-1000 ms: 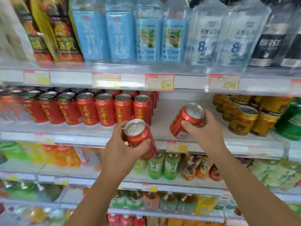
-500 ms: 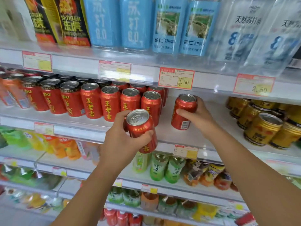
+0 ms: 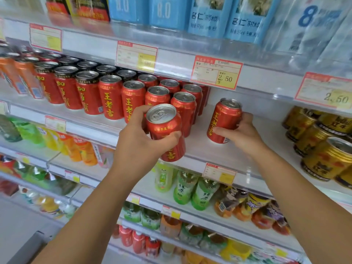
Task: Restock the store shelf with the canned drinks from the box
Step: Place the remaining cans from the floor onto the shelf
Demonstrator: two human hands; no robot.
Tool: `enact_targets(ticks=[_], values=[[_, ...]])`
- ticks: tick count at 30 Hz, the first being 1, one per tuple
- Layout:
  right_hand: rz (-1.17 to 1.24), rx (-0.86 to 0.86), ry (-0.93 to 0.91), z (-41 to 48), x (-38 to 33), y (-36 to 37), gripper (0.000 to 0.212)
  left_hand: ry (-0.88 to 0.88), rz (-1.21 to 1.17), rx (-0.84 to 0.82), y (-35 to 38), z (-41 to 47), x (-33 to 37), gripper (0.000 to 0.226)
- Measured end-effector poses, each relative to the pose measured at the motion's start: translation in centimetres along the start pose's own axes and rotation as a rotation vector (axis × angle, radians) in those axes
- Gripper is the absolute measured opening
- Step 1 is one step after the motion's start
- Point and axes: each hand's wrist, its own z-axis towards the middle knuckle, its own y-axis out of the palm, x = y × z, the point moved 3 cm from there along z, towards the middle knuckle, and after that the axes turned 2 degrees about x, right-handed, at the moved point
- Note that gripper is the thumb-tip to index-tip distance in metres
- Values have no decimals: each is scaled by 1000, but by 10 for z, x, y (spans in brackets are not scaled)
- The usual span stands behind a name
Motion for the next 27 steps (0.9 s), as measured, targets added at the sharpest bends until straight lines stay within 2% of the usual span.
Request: enact_targets(ticks=[10, 16, 27], values=[[-104, 82, -109, 74, 1, 6, 75, 32, 18, 22, 4, 5, 6, 51], [-159, 139, -100, 105, 5, 12, 63, 32, 21, 22, 9, 12, 8, 52], [-218, 123, -121, 140, 16, 26, 68, 85, 25, -7, 14, 13, 6, 58]])
